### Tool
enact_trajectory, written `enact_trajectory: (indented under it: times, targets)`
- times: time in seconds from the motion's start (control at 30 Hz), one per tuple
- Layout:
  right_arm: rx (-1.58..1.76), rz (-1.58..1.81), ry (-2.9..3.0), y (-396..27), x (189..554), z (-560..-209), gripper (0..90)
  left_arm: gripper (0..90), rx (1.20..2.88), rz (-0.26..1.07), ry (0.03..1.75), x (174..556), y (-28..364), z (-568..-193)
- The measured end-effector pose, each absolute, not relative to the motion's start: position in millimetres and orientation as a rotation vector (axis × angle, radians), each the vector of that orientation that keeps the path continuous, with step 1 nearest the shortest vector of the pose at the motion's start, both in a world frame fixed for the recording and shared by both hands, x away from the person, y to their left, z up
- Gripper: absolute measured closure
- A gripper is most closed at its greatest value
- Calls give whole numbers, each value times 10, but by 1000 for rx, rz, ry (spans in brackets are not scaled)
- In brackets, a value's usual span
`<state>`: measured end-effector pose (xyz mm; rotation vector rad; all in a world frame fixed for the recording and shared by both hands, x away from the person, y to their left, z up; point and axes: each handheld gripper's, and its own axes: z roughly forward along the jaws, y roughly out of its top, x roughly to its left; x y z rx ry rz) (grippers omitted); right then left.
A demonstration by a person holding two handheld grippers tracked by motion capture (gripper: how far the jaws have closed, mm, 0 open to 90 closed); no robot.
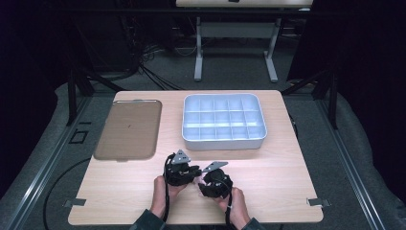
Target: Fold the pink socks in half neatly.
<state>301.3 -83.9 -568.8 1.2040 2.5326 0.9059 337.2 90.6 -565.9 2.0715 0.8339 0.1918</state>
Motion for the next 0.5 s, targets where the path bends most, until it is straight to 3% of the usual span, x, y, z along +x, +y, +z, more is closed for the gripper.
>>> enact_trajectory:
  times: [0.27,0.5]
  targets:
    - [1207,953,2534,-886,3025,-5704,658,323,2049,286,914,3298,1154,-5589]
    - [1210,1006,2557,-941,3061,-5712,663,183,2057,369,987,3152,1499,-5642]
